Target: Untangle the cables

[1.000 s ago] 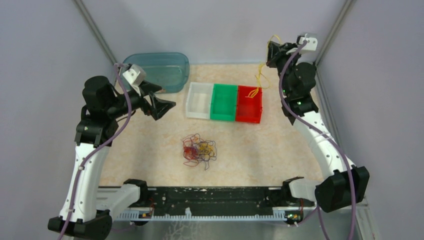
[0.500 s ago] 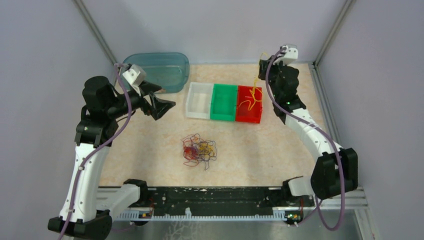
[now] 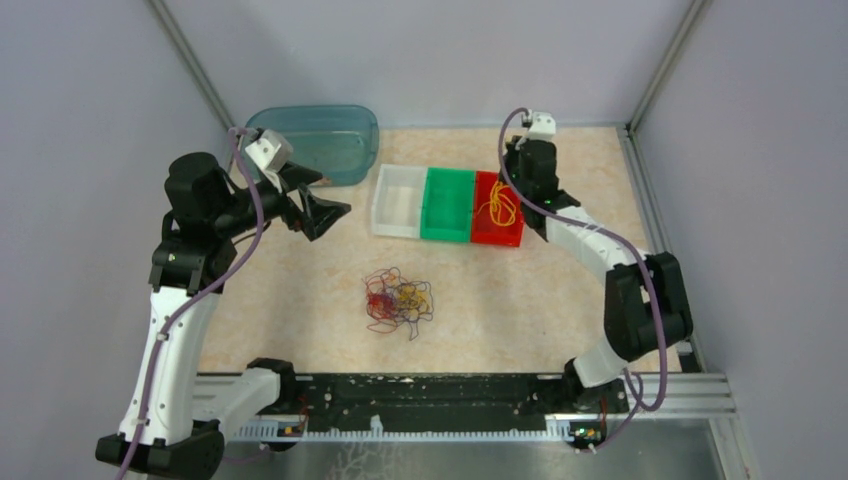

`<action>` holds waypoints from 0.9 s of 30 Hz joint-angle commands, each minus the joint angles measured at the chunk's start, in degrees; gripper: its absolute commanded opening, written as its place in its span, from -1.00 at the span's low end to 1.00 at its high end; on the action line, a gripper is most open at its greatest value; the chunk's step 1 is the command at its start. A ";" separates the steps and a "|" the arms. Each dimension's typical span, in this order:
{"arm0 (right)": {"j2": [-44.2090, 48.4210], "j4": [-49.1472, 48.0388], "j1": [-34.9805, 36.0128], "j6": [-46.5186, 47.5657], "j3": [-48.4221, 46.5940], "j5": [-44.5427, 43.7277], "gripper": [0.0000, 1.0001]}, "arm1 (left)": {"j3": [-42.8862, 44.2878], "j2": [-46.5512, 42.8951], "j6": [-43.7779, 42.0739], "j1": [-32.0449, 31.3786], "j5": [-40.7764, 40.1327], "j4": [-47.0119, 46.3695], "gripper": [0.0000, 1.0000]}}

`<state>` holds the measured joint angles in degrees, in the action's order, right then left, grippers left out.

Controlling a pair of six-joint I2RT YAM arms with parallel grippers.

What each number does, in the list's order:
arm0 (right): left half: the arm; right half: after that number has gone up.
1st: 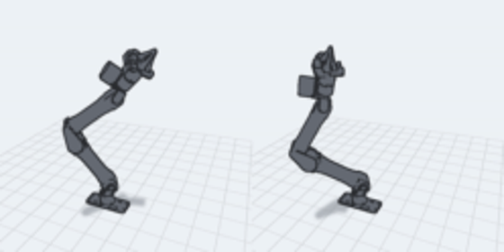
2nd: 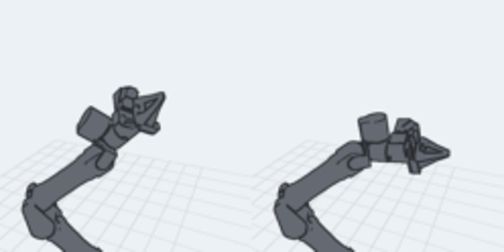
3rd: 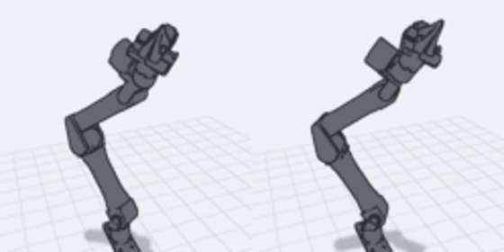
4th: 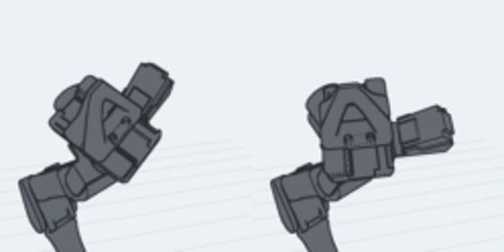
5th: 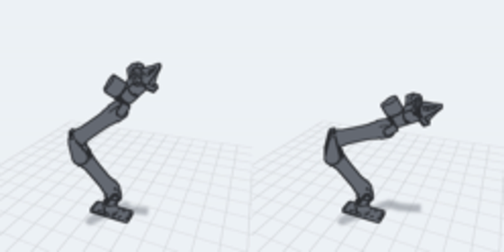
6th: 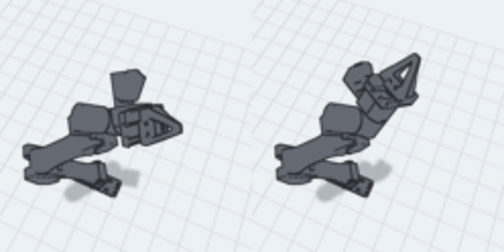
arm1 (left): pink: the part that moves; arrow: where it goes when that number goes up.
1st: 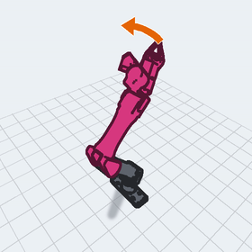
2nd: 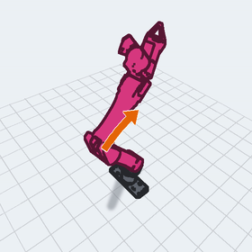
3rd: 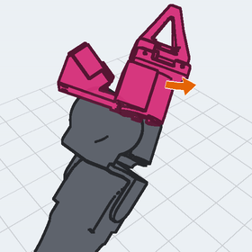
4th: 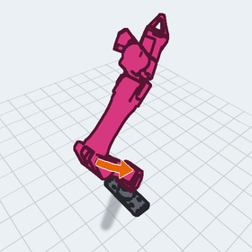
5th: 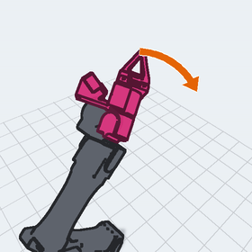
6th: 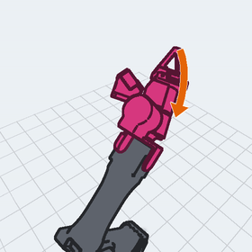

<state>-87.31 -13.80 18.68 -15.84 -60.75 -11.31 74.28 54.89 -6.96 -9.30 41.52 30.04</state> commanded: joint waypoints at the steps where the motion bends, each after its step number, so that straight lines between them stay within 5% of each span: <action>1: -4.11 4.44 2.82 1.34 -3.41 -5.51 -1.00 | 0.28 -0.28 -0.40 -0.30 -0.20 0.63 0.98; 9: -11.29 11.27 3.03 -1.16 -5.34 -8.04 -0.99 | 0.52 -0.09 -0.29 -0.28 -0.04 0.63 0.98; 19: -18.01 20.31 3.03 0.94 -16.32 -13.30 -0.38 | -0.13 -0.70 -0.30 -0.28 -0.08 0.68 0.98; 27: -12.82 20.01 3.03 1.96 -17.90 -11.99 -0.03 | -0.84 -0.77 -0.83 -0.28 0.41 1.39 0.98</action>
<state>-105.30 6.81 21.69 -14.94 -77.03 -23.46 74.28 54.78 -7.16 -9.30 41.47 30.24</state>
